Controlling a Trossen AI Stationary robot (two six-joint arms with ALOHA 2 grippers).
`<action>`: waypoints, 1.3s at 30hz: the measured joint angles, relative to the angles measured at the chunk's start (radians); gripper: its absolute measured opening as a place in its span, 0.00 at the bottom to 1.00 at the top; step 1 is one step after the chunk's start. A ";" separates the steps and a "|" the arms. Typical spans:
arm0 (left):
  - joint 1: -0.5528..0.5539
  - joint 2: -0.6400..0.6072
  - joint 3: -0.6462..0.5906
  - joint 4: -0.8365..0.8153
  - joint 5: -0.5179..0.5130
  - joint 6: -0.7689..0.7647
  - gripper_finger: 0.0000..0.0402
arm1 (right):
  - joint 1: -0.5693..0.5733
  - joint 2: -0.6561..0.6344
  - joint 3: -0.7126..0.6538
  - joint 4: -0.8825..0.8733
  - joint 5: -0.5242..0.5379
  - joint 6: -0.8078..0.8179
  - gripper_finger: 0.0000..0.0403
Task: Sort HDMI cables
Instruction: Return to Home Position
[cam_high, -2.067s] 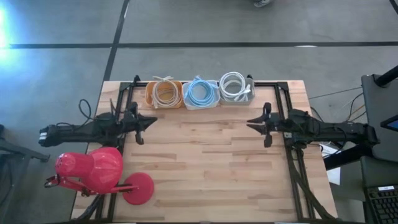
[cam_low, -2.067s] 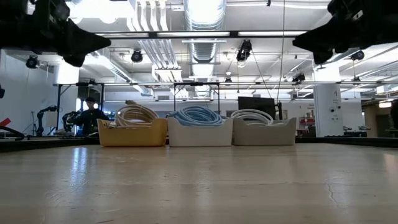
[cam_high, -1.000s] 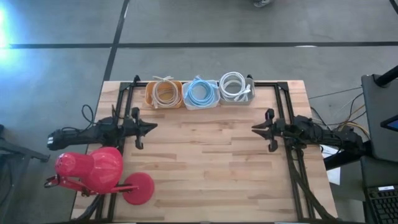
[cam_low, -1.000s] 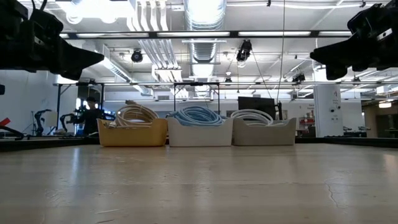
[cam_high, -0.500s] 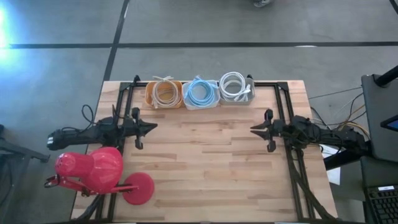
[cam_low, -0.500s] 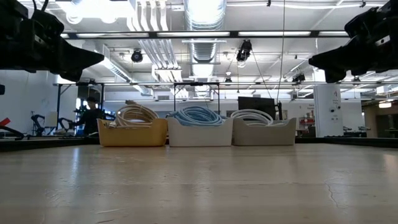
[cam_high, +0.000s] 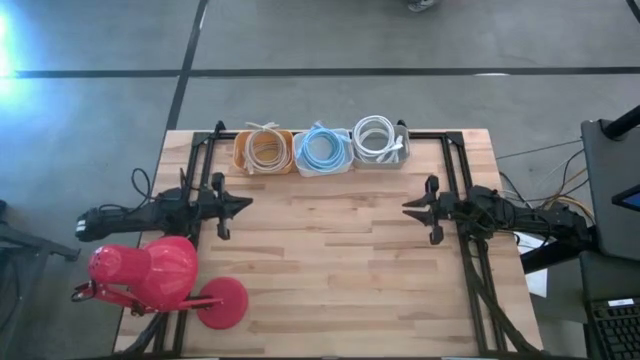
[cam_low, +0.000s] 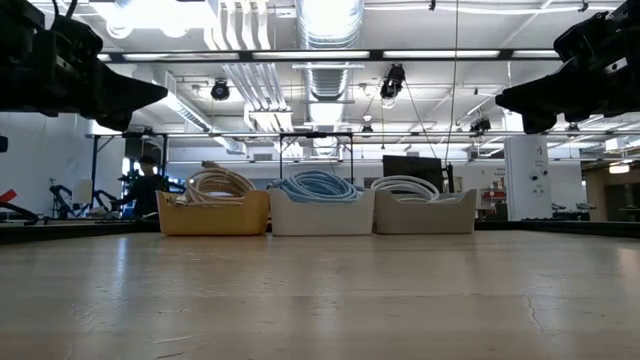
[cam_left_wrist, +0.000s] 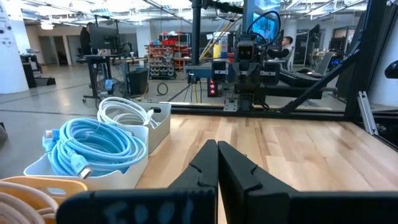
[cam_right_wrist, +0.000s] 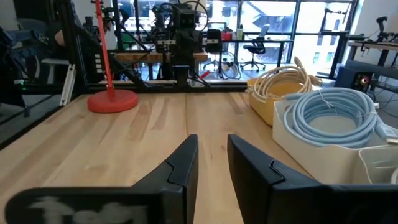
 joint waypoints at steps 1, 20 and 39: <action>0.000 0.000 0.000 0.001 0.000 0.000 0.01 | 0.000 0.000 0.000 0.000 0.000 0.000 0.21; 0.000 0.000 -0.001 0.009 0.001 0.000 0.01 | 0.000 0.000 0.000 0.000 0.000 -0.001 0.16; 0.000 0.001 0.003 0.009 0.002 0.000 0.01 | 0.000 0.000 0.000 0.000 0.000 0.001 0.21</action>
